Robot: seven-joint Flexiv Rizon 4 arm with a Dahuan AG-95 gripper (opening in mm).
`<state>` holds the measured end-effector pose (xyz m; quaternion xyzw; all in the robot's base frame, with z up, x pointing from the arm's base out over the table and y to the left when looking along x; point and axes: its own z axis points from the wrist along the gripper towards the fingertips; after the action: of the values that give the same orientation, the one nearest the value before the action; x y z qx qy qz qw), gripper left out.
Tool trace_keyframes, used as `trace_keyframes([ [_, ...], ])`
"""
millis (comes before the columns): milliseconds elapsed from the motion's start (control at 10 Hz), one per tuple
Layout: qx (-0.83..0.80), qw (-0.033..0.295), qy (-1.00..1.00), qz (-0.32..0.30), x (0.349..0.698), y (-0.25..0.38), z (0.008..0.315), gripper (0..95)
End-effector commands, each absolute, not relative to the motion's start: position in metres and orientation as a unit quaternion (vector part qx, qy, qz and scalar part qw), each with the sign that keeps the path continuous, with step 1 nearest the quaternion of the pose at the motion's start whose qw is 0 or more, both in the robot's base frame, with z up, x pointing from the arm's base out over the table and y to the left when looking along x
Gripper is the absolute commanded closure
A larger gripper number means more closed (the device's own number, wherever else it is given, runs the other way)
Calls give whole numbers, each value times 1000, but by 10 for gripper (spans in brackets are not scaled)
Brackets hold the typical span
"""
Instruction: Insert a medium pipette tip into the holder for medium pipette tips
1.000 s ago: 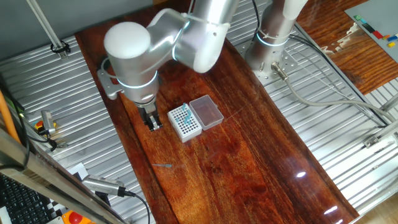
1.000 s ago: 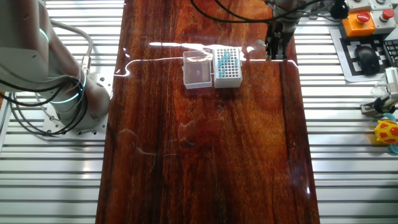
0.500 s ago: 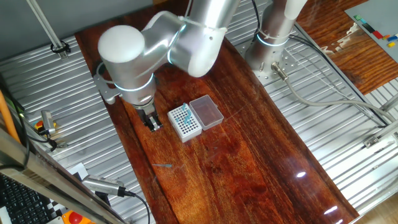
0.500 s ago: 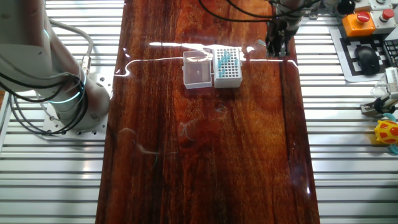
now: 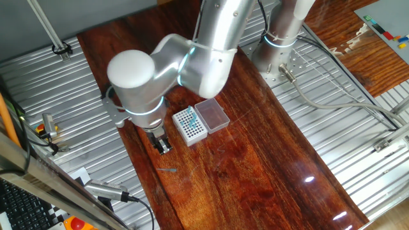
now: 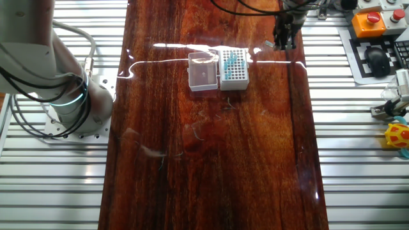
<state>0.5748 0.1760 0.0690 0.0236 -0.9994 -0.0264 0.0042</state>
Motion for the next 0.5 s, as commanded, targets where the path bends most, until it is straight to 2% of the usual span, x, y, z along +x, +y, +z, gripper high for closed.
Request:
trace_keyframes([
  [100, 7, -3, -1000, -14, 575, 167, 76, 950],
  [500, -9, -5, -1000, -17, 575, 167, 76, 950],
])
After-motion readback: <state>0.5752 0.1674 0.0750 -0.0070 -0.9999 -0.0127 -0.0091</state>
